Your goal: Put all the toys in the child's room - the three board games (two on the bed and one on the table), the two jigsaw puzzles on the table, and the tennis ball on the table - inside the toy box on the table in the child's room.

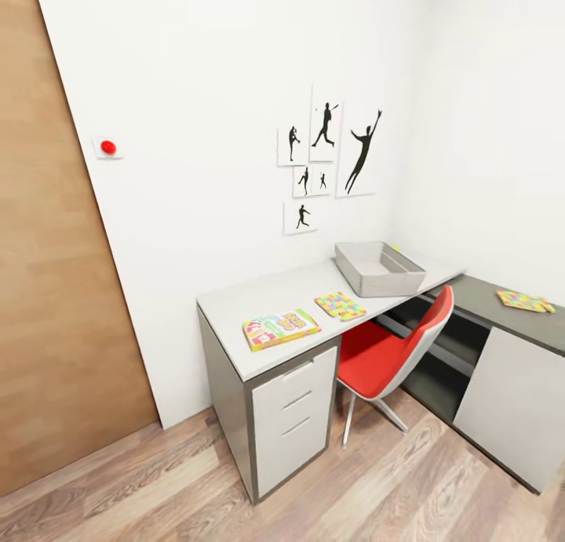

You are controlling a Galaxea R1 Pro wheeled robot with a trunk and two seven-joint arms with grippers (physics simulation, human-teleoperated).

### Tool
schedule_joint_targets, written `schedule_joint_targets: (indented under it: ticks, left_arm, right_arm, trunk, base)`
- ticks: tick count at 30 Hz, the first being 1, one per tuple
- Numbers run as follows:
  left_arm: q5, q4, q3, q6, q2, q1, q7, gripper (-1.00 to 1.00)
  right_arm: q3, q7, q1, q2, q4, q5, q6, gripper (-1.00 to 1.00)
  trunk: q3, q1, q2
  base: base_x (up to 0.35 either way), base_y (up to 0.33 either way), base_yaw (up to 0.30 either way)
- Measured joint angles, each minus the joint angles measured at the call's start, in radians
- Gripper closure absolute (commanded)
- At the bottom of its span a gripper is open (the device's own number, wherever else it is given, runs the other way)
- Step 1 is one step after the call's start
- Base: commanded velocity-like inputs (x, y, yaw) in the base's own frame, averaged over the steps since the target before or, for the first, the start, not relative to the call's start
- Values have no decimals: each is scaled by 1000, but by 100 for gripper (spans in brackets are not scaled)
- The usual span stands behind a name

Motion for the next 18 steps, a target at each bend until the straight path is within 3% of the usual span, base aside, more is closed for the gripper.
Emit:
schedule_joint_targets:
  ticks: [18]
  left_arm:
    - [0,0,-3,0,0,0,0,-100]
  right_arm:
    - [0,0,0,0,0,0,-15,-100]
  trunk:
    - [0,0,0]
  base:
    - [0,0,-261]
